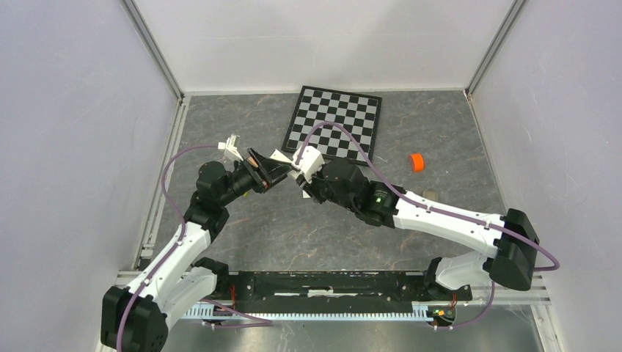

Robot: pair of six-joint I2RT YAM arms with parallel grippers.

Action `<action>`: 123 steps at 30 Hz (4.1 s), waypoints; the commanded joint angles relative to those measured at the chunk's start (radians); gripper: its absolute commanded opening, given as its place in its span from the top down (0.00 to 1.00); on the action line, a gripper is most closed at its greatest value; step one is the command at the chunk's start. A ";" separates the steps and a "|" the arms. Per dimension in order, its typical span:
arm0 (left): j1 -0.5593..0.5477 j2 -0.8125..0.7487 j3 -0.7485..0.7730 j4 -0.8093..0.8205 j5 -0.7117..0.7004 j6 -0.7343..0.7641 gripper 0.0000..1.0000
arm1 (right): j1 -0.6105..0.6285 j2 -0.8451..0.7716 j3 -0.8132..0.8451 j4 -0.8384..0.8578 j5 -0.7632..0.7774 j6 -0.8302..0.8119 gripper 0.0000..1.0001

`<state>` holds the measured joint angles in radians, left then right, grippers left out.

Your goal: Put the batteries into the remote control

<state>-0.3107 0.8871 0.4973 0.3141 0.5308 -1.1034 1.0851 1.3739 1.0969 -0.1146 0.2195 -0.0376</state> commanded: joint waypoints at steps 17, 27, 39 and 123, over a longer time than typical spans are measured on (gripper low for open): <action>0.142 0.001 0.104 -0.489 -0.105 0.197 0.01 | -0.061 -0.032 -0.306 -0.137 -0.271 -0.385 0.96; 0.142 0.089 0.045 -0.435 -0.026 0.191 0.07 | -0.107 0.155 -0.214 -0.151 -0.342 -0.512 0.96; 0.140 0.200 0.023 -0.344 0.045 0.170 0.08 | -0.193 0.307 -0.082 -0.299 -0.403 -0.554 0.79; -0.126 0.758 0.229 -0.113 -0.124 0.124 0.69 | -0.501 0.187 -0.404 0.355 -0.453 0.652 0.62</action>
<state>-0.4210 1.7050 0.7372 0.1589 0.3336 -0.9375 0.5667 1.6241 0.7044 0.1638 -0.1230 0.5667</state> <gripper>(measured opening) 0.314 0.385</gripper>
